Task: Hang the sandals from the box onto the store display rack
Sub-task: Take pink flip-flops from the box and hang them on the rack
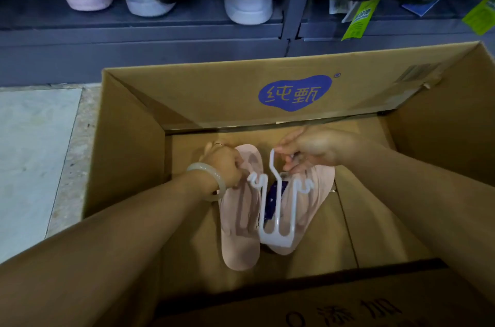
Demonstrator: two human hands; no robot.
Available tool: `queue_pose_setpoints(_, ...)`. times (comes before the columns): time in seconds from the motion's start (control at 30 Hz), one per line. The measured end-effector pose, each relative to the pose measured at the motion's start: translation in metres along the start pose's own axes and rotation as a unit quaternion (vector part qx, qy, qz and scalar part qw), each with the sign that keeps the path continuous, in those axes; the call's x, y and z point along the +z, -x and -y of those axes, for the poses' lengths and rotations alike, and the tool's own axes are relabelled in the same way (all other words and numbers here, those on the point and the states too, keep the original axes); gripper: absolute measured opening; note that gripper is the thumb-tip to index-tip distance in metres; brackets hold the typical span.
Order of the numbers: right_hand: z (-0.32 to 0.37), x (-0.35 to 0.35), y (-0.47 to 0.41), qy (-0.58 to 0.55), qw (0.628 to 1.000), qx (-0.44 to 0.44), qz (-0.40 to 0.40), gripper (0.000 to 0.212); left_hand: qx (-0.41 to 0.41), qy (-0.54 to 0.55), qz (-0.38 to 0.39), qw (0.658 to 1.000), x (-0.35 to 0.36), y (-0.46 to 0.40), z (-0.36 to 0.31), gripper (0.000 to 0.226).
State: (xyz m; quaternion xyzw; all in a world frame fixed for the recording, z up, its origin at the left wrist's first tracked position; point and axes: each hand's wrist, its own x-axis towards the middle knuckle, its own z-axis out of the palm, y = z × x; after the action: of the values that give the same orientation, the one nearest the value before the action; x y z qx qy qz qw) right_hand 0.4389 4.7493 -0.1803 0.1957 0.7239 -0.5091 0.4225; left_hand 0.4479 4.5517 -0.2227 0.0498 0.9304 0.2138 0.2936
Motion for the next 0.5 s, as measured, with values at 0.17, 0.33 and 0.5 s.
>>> queue_pose_setpoints(0.17, -0.005, 0.024, -0.009, 0.069, 0.998, 0.002, 0.009, 0.012, 0.030, 0.021, 0.032, 0.999, 0.005, -0.007, -0.004, 0.029)
queue_pose_setpoints(0.33, -0.013, 0.023, -0.014, 0.039, 0.996, 0.026, -0.073, 0.011, 0.044, 0.027, 0.059, 0.997, 0.000, -0.005, -0.002, 0.016)
queue_pose_setpoints(0.5, -0.010, 0.022, -0.016, 0.032, 0.994, -0.016, -0.099, 0.016, 0.075, 0.032, 0.078, 0.994, -0.004, 0.001, -0.003, 0.019)
